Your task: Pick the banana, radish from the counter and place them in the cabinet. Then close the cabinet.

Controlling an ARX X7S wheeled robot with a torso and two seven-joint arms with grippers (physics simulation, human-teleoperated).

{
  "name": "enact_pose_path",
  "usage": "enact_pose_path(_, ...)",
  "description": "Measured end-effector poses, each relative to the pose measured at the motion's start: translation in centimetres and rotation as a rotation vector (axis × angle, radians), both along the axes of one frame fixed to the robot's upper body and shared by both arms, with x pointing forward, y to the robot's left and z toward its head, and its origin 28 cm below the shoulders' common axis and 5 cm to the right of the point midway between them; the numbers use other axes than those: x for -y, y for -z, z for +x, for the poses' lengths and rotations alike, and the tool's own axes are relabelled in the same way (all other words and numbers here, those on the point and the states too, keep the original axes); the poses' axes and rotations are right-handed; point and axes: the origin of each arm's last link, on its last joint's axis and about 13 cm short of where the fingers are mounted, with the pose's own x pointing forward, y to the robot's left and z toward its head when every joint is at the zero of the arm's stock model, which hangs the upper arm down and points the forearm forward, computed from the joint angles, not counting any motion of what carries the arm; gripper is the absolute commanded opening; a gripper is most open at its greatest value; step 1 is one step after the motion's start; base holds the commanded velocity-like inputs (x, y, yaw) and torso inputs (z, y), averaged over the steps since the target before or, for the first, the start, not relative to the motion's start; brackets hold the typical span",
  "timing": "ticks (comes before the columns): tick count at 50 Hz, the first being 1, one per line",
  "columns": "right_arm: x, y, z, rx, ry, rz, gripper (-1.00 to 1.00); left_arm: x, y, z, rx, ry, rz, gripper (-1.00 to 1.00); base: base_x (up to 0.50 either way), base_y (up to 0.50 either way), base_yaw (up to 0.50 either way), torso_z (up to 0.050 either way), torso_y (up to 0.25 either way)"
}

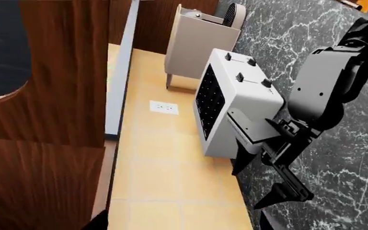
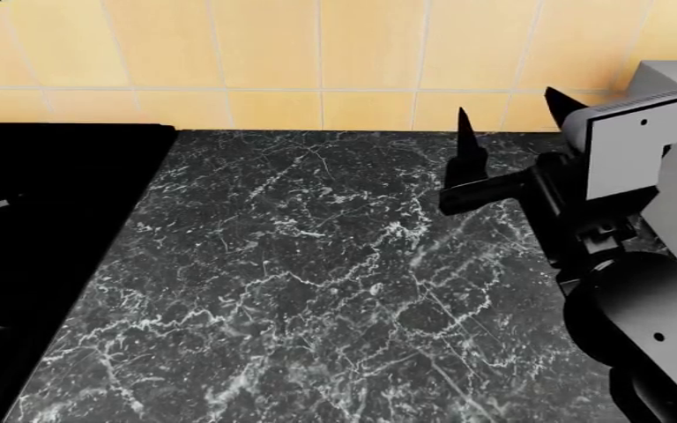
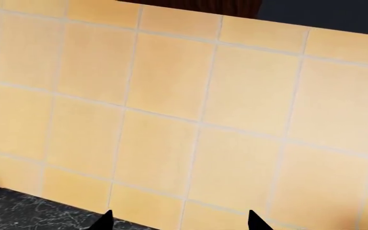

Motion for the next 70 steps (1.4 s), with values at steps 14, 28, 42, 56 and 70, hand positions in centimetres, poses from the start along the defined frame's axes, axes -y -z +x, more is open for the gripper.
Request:
enact_pose_path(14,0.2,-0.1,-0.1,0.005,0.015,0.009,1.0,-0.4,2.9,2.3,-0.147,-0.134,0.062,1.0,0.0,0.0,0.0,0.0,-0.003)
enact_pose_path(28,0.4,-0.2,-0.3,0.013,0.031,0.005,1.0,-1.1,6.0,4.4,-0.291,-0.26,0.064,1.0,0.0,0.0,0.0,0.0,-0.001)
enact_pose_path(42,0.6,-2.0,-1.4,0.092,0.059,-0.001,1.0,-2.0,10.0,5.6,-0.44,-0.369,0.064,1.0,0.0,0.0,0.0,0.0,0.0)
enact_pose_path(56,1.7,-5.0,-3.7,0.211,0.101,0.033,1.0,-3.0,13.3,5.7,-0.548,-0.442,0.051,1.0,0.0,0.0,0.0,0.0,0.0)
enact_pose_path(70,2.7,-7.9,-6.4,0.349,0.118,0.066,1.0,-4.2,16.2,5.9,-0.646,-0.53,0.038,1.0,0.0,0.0,0.0,0.0,0.0)
